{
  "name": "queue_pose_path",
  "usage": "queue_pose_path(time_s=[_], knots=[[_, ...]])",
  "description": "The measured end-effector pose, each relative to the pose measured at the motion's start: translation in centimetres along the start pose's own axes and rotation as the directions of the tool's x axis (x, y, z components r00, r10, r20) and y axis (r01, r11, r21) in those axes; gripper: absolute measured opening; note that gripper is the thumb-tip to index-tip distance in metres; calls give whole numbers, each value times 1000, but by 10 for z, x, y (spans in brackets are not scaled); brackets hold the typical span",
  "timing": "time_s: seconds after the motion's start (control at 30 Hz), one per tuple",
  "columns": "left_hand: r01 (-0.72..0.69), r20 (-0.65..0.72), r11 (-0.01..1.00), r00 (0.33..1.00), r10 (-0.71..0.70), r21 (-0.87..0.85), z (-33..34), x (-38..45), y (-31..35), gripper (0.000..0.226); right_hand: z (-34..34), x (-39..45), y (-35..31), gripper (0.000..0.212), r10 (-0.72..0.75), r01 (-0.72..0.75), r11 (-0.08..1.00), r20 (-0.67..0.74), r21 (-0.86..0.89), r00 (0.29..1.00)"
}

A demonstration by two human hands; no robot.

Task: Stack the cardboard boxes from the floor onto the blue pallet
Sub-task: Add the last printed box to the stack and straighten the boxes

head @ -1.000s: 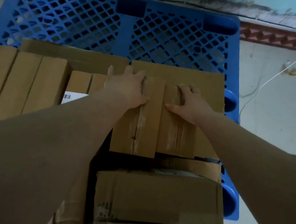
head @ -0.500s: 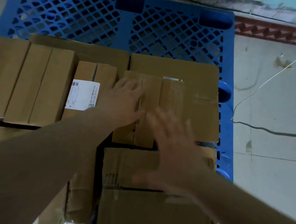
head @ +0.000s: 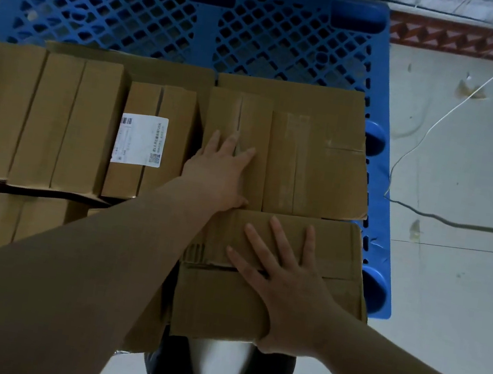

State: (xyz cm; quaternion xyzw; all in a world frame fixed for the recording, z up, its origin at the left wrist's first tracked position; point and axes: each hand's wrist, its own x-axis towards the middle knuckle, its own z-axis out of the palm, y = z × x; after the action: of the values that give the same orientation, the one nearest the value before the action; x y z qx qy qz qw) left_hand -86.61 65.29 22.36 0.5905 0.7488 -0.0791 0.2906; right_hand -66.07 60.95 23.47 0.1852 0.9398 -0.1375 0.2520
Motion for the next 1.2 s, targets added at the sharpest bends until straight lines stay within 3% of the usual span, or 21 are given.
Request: queue_pose_path(time_s=[0.13, 0.27, 0.33, 0.4, 0.5, 0.67, 0.73, 0.83, 0.9, 1.03, 1.2], knots=[[12, -6, 1000, 1000, -12, -8, -2, 2, 0, 91, -1, 3, 4, 131, 2, -2, 1000, 11, 4, 1000], [-41, -73, 996, 997, 35, -85, -7, -4, -6, 71, -9, 6, 0, 125, -33, 33, 999, -20, 4, 999], [-102, -249, 986, 966, 66, -136, -12, -12, -15, 58, -24, 15, -10, 115, -7, 16, 995, -90, 97, 996], [-106, -453, 975, 891, 5, -196, -22, -23, -34, 51, -46, 35, -22, 104, 67, -18, 974, -210, 225, 975], [34, -565, 975, 810, -156, -220, -30, -40, -80, 53, -78, 82, -39, 100, 140, -53, 960, -307, 274, 941], [360, -398, 917, 826, -399, -172, -19, -69, -150, 60, -93, 148, -63, 94, 95, -40, 975, -244, 221, 965], [415, -350, 890, 818, -457, -190, -11, -76, -163, 62, -90, 165, -73, 88, 84, -49, 983, -196, 174, 977], [435, -348, 871, 799, -491, -230, -2, -79, -172, 62, -85, 182, -87, 77, 106, -74, 987, -230, 144, 967], [423, -381, 872, 785, -488, -244, 0, -79, -174, 60, -84, 191, -94, 82, 144, -111, 984, -254, 141, 957], [503, -398, 811, 707, -584, -298, -5, -75, -195, 63, -87, 204, -94, 93, 240, -204, 962, -214, 180, 947], [693, -313, 630, 547, -777, -352, -16, -88, -254, 81, -91, 200, -90, 106, 239, -184, 941, -173, 284, 955]])
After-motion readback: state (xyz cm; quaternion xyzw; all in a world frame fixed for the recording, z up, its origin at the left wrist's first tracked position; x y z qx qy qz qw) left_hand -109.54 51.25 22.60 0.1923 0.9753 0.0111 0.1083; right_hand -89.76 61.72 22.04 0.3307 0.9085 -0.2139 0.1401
